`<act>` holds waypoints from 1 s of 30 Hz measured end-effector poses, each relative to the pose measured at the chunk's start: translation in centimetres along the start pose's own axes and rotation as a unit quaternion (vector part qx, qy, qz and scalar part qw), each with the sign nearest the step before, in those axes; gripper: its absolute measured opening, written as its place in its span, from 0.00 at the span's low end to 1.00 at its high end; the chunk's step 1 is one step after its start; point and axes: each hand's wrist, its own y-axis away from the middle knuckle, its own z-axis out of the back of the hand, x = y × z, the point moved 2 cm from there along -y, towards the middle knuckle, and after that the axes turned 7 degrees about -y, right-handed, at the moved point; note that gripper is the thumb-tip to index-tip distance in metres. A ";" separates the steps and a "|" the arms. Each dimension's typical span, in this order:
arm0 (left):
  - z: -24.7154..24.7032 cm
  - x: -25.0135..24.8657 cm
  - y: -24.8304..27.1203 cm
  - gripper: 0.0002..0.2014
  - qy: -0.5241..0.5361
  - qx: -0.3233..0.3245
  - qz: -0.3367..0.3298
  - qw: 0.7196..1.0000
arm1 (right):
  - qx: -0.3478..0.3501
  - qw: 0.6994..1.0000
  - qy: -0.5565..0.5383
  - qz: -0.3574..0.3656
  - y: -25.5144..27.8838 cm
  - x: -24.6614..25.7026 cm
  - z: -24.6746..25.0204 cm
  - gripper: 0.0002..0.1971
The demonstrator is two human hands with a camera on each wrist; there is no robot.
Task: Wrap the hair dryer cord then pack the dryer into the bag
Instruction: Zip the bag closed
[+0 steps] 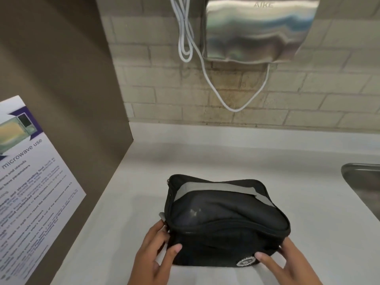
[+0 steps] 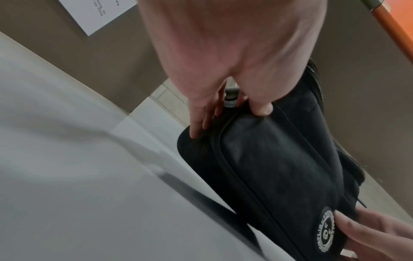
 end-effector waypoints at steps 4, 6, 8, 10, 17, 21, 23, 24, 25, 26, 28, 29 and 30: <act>2.0 -2.6 -1.1 0.10 0.097 -0.101 0.048 0.989 | 0.009 0.993 -0.121 0.016 -0.6 2.9 -2.2 0.26; 3.0 -3.3 -2.1 0.11 0.128 -0.136 0.078 0.979 | -0.017 0.984 -0.175 0.029 -1.5 4.9 -3.4 0.15; 4.0 -3.5 -3.4 0.11 0.135 -0.154 0.085 0.975 | -0.036 0.979 -0.199 0.033 -2.8 6.3 -4.6 0.09; 5.1 -3.3 -5.1 0.12 0.116 -0.179 0.069 0.975 | -0.034 0.975 -0.219 0.037 -4.3 7.6 -5.9 0.10; 8.3 0.2 -13.7 0.13 0.119 -0.167 0.099 0.974 | 0.044 0.940 -0.338 -0.027 -12.5 10.0 -9.7 0.27; 9.0 2.7 -18.9 0.13 0.148 -0.125 0.165 0.967 | 0.047 0.953 -0.296 -0.051 -17.2 10.1 -11.9 0.27; 9.0 3.6 -21.1 0.13 0.142 -0.112 0.181 0.967 | 0.046 0.955 -0.285 -0.063 -19.2 9.9 -12.8 0.25; 8.9 4.0 -22.1 0.13 0.137 -0.108 0.188 0.967 | 0.043 0.957 -0.280 -0.071 -20.1 9.7 -13.1 0.24; 8.9 4.3 -22.9 0.12 0.134 -0.106 0.196 0.966 | 0.038 0.958 -0.272 -0.080 -20.8 9.5 -13.4 0.23; 8.9 4.7 -23.7 0.12 0.136 -0.105 0.203 0.964 | 0.037 0.959 -0.265 -0.088 -21.6 9.3 -13.8 0.23; 8.8 5.8 -24.9 0.11 0.136 -0.100 0.218 0.961 | 0.034 0.963 -0.247 -0.102 -22.7 8.9 -14.4 0.21; 8.7 6.3 -25.3 0.10 0.138 -0.095 0.227 0.959 | 0.034 0.965 -0.238 -0.107 -23.0 8.8 -14.8 0.21; 8.6 6.7 -25.5 0.10 0.140 -0.092 0.234 0.958 | 0.030 0.966 -0.231 -0.110 -23.4 8.4 -15.0 0.20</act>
